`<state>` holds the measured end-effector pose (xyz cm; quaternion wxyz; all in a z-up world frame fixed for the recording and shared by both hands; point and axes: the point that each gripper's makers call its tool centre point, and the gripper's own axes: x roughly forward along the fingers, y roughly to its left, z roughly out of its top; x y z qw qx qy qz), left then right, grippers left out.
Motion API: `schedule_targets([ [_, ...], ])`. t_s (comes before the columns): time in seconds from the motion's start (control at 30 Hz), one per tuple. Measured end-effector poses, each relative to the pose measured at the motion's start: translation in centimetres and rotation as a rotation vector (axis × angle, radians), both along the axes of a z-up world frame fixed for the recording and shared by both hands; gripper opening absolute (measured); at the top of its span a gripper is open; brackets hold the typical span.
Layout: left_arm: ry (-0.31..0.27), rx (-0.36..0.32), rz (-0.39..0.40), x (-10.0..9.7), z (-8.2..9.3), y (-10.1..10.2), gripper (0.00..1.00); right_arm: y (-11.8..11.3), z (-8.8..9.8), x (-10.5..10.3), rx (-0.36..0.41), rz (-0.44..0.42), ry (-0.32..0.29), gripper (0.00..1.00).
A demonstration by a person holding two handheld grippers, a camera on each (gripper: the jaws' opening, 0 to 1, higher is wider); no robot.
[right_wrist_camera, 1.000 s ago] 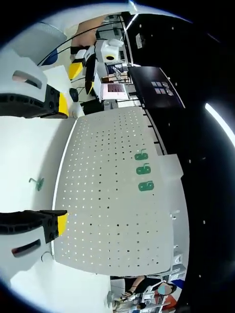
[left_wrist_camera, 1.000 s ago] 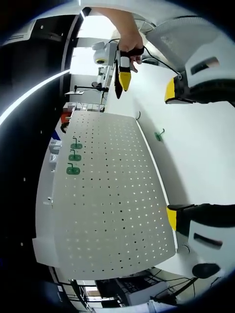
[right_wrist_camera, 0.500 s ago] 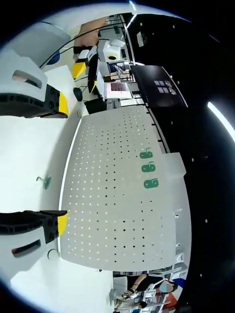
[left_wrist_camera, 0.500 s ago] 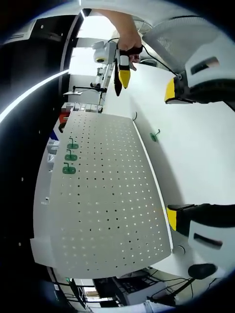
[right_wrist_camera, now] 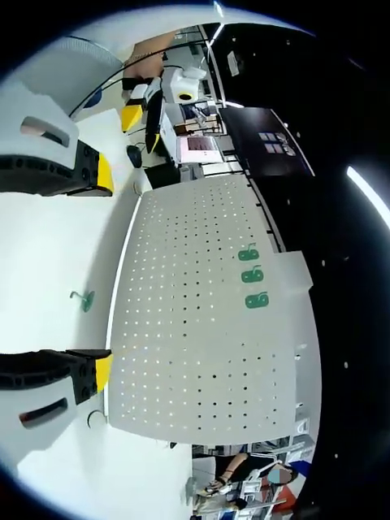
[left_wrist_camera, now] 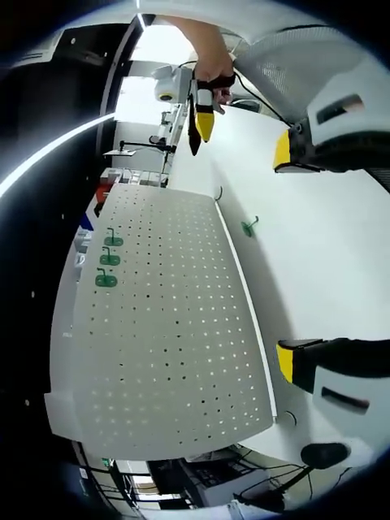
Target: Insert the hook assembly into the mounting plate slot until the hook locks in place.
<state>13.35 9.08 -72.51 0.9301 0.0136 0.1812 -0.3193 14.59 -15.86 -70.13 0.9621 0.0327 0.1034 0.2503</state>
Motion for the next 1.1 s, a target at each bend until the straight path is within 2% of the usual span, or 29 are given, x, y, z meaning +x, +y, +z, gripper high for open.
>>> schedule_targets([
  [0.6, 0.012, 0.004, 0.003, 0.0, -0.4, 0.3, 0.86, -0.1, -0.5, -0.3, -0.005, 0.003, 0.018, 0.74],
  [1.1, 0.013, 0.017, -0.058, 1.3, -0.2, -1.6, 0.86, 0.1, -0.9, -0.4, -0.012, 0.012, 0.03, 0.75],
])
